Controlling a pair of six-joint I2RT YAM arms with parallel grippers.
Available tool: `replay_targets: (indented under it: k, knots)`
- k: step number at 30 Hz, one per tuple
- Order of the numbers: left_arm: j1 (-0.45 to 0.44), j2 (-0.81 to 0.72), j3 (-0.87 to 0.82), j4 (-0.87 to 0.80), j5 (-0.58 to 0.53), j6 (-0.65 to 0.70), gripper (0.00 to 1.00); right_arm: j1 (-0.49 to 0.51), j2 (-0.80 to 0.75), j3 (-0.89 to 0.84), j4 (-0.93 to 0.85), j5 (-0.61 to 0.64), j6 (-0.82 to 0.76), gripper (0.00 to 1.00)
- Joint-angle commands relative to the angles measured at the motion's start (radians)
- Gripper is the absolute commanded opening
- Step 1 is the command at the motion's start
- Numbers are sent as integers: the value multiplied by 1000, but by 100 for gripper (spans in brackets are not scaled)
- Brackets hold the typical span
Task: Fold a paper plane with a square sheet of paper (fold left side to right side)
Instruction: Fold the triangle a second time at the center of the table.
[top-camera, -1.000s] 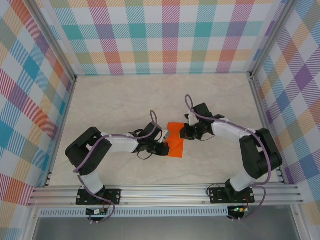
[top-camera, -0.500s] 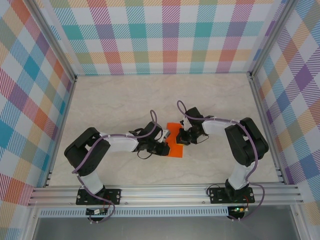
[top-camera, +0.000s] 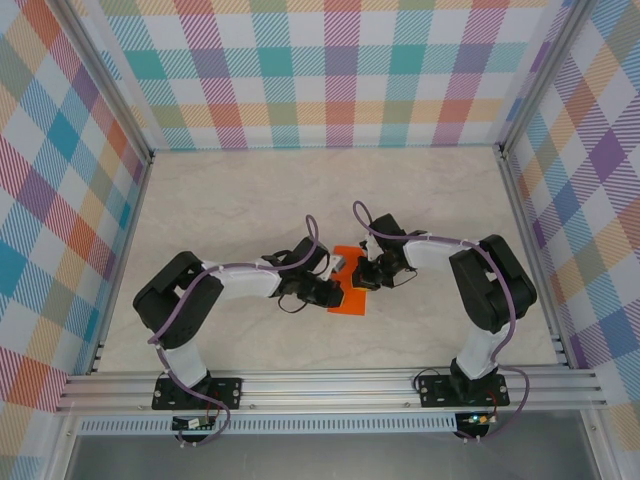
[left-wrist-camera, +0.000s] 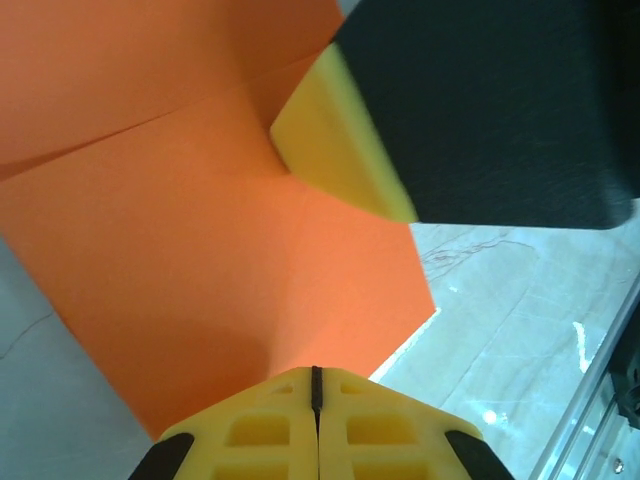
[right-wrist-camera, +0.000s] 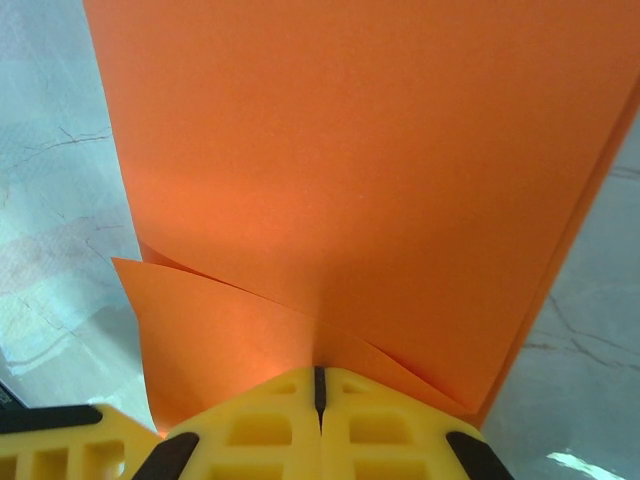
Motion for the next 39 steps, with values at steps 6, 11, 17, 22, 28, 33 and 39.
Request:
replay_targets:
  k: [6,11,17,22,28,33,39]
  knots:
    - [32,12,-54,-14,29,23,2,-1,45,-2,-81,91,-14,3]
    - [34,17,-80,-5,42,29,2,0,50,6,-97,104,-18,3]
    - [34,-2,-110,-15,63,45,2,0,59,14,-112,115,-22,3]
    - [34,-33,-142,-20,90,58,2,-1,65,20,-118,119,-25,3]
    - [34,-61,-181,-28,97,72,2,-1,75,34,-129,119,-27,3]
    - [33,-81,-207,-45,60,74,1,-1,72,39,-132,117,-27,3]
    - [36,-157,-211,-52,48,60,1,-1,66,35,-124,107,-29,3]
